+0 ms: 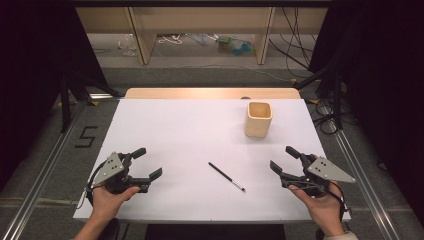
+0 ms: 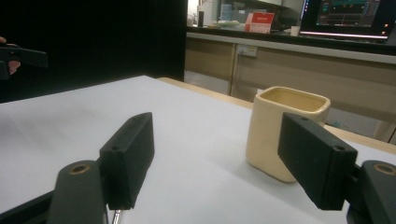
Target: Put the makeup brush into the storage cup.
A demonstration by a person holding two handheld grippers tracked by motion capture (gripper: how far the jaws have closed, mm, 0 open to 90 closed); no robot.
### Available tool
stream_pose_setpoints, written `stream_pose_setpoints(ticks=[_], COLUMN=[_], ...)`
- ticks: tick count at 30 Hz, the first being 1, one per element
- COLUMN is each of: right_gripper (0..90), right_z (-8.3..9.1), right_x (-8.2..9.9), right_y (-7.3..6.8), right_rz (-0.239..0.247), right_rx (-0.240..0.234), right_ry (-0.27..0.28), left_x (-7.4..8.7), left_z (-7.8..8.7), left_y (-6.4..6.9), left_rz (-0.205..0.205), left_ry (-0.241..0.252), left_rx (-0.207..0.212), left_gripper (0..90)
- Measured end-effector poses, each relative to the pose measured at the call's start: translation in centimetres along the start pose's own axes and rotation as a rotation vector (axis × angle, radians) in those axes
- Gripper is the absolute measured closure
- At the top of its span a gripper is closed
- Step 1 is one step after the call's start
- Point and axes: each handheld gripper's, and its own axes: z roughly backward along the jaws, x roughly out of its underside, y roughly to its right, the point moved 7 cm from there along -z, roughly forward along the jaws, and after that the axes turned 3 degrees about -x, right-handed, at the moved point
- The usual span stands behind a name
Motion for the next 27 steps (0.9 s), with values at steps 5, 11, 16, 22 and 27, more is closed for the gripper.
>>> stream_pose_setpoints(ticks=[5, 11, 16, 22, 27], right_gripper=[30.3, 31.1, 32.8, 33.5, 33.5], right_z=[-0.7, -1.5, -2.3, -3.5, -4.4], right_x=[-0.3, -0.8, -0.9, -1.3, -1.7], right_y=[-0.1, -0.3, -0.4, -0.6, -0.9], right_rz=[0.007, 0.02, 0.02, 0.043, 0.049], right_rx=[-0.006, -0.012, -0.014, -0.024, -0.039], right_ry=[0.015, 0.011, 0.004, 0.003, 0.0], left_x=[0.0, 0.0, 0.0, 0.0, 0.0], left_z=[-0.1, -0.1, 0.0, -0.1, 0.0], left_y=[0.1, 0.2, 0.2, 0.3, 0.3], left_rz=[0.003, -0.015, -0.017, -0.012, -0.022], left_ry=[0.001, -0.006, -0.009, -0.014, -0.012], left_rx=[0.004, 0.004, 0.004, 0.003, 0.003], left_gripper=[8.7, 8.9, 9.0, 9.4, 9.4])
